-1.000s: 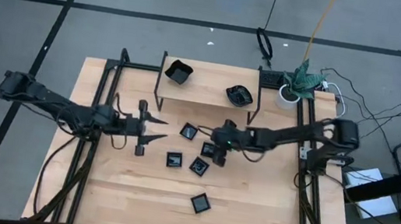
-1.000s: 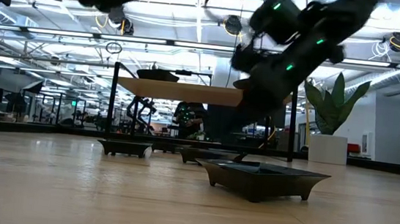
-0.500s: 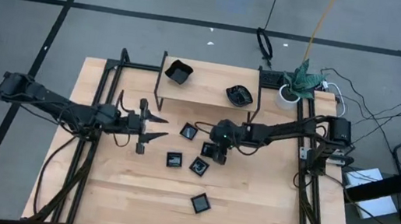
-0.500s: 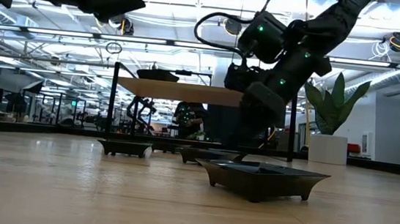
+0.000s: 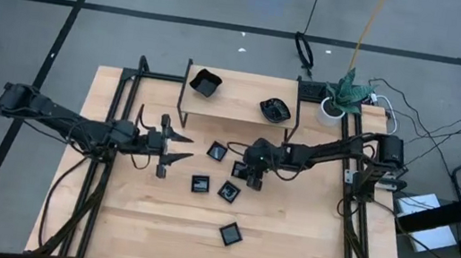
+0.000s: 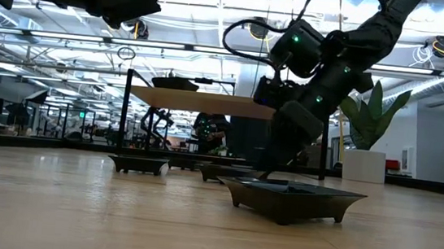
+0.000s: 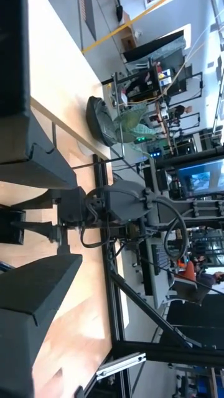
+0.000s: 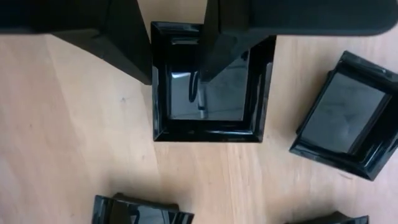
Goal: Pick & Place Mini shaped plates
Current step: Put the square plate on the shelf
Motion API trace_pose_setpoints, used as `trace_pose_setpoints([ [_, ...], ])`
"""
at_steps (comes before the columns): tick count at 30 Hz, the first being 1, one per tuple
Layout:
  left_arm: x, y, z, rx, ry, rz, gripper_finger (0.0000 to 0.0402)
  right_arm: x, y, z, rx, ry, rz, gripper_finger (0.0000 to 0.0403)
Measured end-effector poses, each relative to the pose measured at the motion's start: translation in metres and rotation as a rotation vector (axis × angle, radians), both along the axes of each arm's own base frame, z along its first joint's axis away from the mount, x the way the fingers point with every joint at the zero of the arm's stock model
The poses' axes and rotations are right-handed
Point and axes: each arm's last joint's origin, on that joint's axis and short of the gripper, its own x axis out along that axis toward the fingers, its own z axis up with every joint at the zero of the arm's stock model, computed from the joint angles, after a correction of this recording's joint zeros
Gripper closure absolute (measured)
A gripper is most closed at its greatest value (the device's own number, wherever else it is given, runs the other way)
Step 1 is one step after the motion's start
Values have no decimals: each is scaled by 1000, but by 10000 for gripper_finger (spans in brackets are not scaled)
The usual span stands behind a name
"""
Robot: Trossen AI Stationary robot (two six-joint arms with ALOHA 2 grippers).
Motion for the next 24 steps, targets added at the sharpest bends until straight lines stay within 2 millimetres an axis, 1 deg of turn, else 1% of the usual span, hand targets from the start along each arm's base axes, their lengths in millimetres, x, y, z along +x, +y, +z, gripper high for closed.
trace_pose_setpoints([
  [5, 0, 0, 0, 0, 0, 0, 215, 0, 1, 0, 12, 1, -30, 315],
  [14, 0, 0, 0, -3, -1, 0, 215, 0, 0, 0, 20, -5, -39, 395],
  [22, 0, 0, 0, -2, -1, 0, 215, 0, 1, 1, 21, -7, -39, 400],
  [24, 0, 0, 0, -2, -1, 0, 215, 0, 3, 6, 23, -17, -38, 400],
])
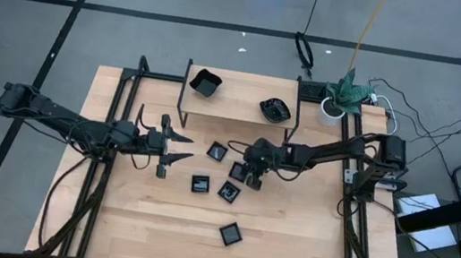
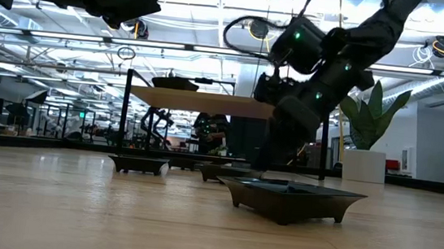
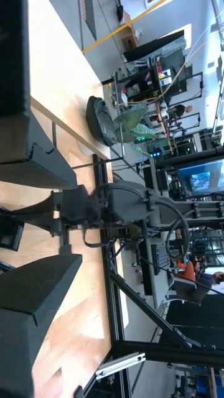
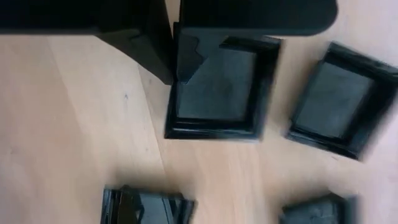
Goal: Pick & Place Mini shaped plates
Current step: Put the square plate on the shelf
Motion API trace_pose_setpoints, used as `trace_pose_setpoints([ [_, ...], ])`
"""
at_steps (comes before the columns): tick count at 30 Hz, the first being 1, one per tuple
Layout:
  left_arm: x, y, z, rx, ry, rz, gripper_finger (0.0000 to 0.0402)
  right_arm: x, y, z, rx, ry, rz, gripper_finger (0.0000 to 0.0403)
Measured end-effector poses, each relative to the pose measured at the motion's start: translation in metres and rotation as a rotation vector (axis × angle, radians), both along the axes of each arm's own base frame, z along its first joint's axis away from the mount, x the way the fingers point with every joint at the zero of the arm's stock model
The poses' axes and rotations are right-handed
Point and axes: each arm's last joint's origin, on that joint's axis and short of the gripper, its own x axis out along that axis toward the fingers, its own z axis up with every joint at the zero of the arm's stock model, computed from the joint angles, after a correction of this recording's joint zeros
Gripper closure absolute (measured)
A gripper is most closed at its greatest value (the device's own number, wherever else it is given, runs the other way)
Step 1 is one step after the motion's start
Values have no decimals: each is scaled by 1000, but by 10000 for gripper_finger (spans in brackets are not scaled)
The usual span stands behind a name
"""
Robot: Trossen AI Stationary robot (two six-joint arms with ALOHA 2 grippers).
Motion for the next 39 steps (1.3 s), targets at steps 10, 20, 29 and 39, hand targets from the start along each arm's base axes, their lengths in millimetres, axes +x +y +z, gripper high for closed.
trace_pose_setpoints([
  [10, 0, 0, 0, 0, 0, 0, 215, -8, 14, 68, -67, -271, -2, 402],
  [20, 0, 0, -1, 1, 7, 0, 215, 1, -14, 163, -157, -479, -58, 402],
  [29, 0, 0, -1, 1, 7, 0, 215, 9, -90, 183, -195, -275, -239, 402],
  [39, 0, 0, -1, 2, 8, -1, 215, 14, -119, 149, -79, -209, -236, 403],
])
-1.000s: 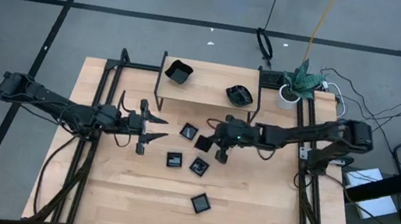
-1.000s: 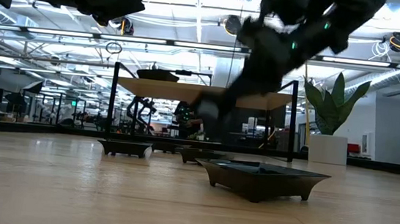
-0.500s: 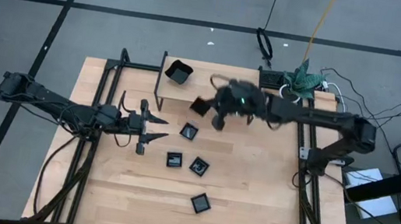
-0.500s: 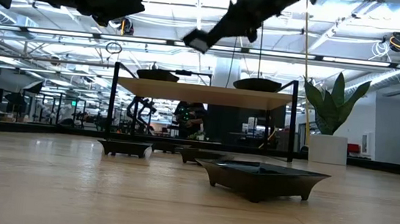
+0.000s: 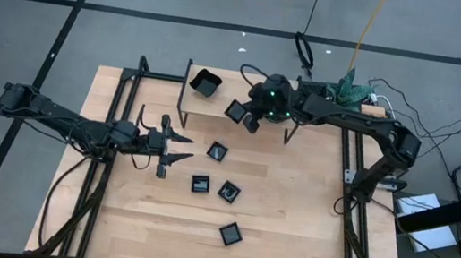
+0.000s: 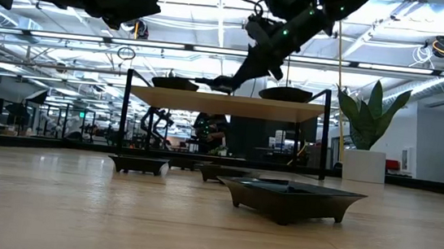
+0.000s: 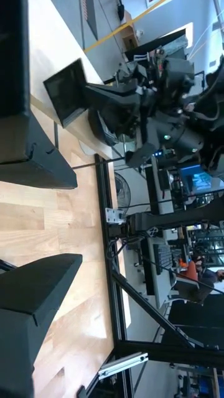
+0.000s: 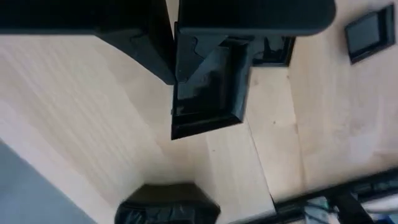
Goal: Pick & Place Mini shaped plates
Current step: Put the square plate on the shelf, then stack the square plate on top of the other square plate on the shelf
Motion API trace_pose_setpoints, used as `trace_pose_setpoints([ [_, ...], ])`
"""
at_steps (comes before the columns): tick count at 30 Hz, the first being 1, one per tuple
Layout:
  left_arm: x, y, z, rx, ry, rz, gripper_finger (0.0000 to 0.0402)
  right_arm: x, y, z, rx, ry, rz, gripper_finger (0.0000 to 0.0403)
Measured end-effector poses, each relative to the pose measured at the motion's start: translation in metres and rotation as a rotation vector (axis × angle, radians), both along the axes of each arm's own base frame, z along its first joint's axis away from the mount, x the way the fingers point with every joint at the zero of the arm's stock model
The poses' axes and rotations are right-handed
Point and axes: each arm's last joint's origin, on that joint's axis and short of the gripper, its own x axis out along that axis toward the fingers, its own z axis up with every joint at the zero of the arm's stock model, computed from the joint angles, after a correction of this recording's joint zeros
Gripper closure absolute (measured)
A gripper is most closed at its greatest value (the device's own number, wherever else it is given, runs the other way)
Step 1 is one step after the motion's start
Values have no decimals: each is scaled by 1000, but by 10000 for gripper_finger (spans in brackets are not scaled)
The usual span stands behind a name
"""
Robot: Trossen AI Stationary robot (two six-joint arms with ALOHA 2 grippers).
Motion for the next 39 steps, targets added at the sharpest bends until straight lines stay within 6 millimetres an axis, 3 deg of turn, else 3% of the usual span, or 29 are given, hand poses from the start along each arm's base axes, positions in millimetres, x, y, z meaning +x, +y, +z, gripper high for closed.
trace_pose_setpoints([
  [13, 0, 0, 0, 0, -1, 0, 215, 2, -4, -5, -78, 41, -41, 395],
  [20, 0, 0, 0, 0, -1, 0, 215, 2, -6, -4, -111, 41, -115, 364],
  [29, 0, 0, 0, 0, -1, 0, 215, 5, -2, -2, -140, 22, -86, 322],
  [34, 0, 0, 0, 0, -1, 0, 215, 13, 24, 11, -220, -29, 22, 300],
  [39, 0, 0, 0, 0, -1, 0, 215, 24, 77, 15, -223, -43, 173, 276],
])
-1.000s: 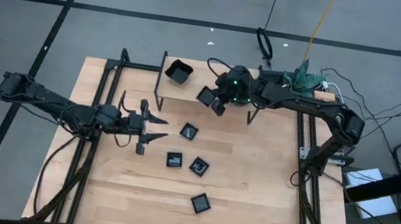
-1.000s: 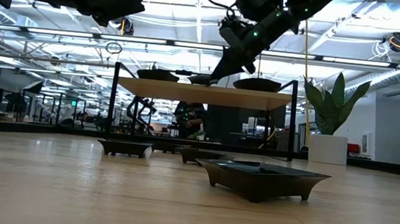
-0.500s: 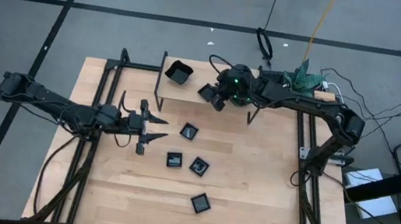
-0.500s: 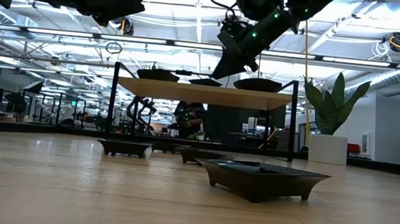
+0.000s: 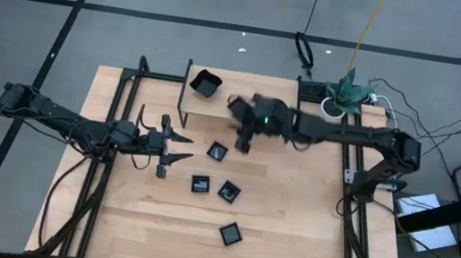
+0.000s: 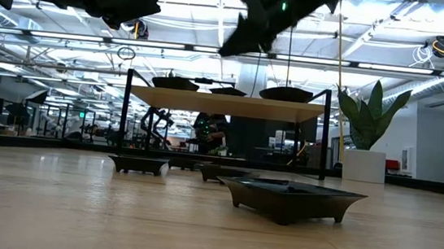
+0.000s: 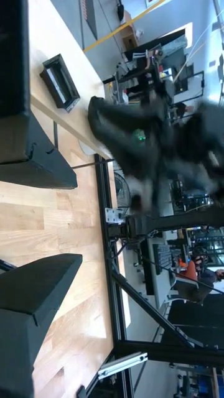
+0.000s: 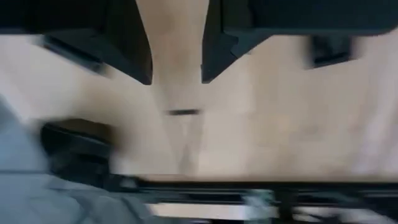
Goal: Pick & Place Mini shaped plates
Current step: Stack the square plate on top of the other square plate on the shelf
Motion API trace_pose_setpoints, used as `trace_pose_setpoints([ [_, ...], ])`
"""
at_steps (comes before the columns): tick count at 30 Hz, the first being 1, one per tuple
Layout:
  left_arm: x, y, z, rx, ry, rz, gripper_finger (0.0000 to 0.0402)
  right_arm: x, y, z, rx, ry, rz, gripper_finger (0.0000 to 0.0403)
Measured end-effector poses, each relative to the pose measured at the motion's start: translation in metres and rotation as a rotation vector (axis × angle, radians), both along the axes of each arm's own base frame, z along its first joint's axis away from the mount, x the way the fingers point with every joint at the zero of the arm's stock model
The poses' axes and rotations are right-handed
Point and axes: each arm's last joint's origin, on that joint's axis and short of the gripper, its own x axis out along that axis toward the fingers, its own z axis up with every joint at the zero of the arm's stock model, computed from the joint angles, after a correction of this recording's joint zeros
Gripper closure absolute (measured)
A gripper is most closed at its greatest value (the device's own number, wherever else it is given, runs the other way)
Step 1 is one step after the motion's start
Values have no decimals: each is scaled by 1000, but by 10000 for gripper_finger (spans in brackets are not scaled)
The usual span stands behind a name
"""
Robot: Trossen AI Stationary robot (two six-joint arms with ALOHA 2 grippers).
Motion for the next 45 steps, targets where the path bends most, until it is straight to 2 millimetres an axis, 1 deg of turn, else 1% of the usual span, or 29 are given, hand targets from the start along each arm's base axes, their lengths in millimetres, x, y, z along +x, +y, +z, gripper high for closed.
trace_pose_setpoints([
  [3, 0, 0, 0, 0, 0, 0, 215, 3, 44, -3, 3, 51, 101, 257],
  [6, 0, 0, 0, 0, 0, 0, 215, 4, 83, -14, 28, 105, 102, 240],
  [9, 0, 0, 0, 0, 0, 0, 215, 6, 109, -33, 108, 165, 19, 231],
  [10, 0, 0, 0, 0, 0, 0, 215, 6, 116, -42, 136, 203, -4, 230],
  [13, 0, 0, 0, 0, 0, 0, 215, 16, 131, -74, 209, 280, -55, 230],
  [16, 0, 0, 0, 0, 0, 0, 215, 18, 137, -106, 220, 399, -93, 235],
  [19, 0, 0, 0, 0, 0, 0, 215, 24, 137, -125, 259, 439, -109, 241],
  [22, 0, 0, 0, 0, 0, 0, 215, 26, 136, -137, 305, 482, -85, 246],
  [24, 0, 0, 0, 0, 0, 0, 215, 26, 134, -140, 309, 503, -88, 249],
  [28, 0, 0, 0, 0, 0, 0, 215, 25, 131, -140, 311, 504, -100, 257],
  [37, 0, 0, 0, 0, 0, 0, 215, 15, 129, -157, 324, 522, -118, 275],
  [45, 0, 0, 0, 0, 0, 0, 215, 15, 129, -160, 318, 508, -103, 312],
])
